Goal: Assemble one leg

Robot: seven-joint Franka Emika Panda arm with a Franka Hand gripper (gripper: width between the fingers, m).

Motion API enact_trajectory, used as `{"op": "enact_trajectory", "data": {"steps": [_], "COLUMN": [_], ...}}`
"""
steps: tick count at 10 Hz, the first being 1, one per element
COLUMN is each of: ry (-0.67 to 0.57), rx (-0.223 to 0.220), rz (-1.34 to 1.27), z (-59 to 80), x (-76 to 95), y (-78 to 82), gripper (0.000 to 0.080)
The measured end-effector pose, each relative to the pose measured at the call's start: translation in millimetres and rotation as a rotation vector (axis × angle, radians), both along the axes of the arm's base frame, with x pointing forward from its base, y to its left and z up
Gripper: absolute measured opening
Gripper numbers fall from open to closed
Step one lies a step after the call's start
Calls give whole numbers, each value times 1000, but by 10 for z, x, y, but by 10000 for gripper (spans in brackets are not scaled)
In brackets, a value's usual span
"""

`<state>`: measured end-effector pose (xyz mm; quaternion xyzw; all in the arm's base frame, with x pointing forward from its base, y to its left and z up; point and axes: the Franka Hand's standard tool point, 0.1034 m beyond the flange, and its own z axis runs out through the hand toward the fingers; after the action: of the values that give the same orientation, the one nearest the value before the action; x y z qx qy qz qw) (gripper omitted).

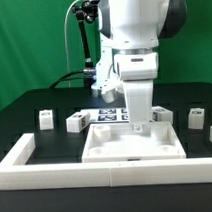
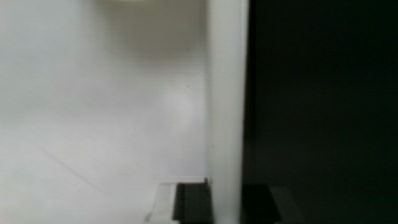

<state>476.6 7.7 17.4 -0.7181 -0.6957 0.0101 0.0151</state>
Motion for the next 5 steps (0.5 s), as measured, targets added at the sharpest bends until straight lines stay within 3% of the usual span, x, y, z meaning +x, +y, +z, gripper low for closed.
{"op": "enact_trajectory", "data": {"steps": [5], "ry": [0], "rx": [0], "rz": [-2], "z": [-4], "x": [0], "y": [11], "gripper": [58]}}
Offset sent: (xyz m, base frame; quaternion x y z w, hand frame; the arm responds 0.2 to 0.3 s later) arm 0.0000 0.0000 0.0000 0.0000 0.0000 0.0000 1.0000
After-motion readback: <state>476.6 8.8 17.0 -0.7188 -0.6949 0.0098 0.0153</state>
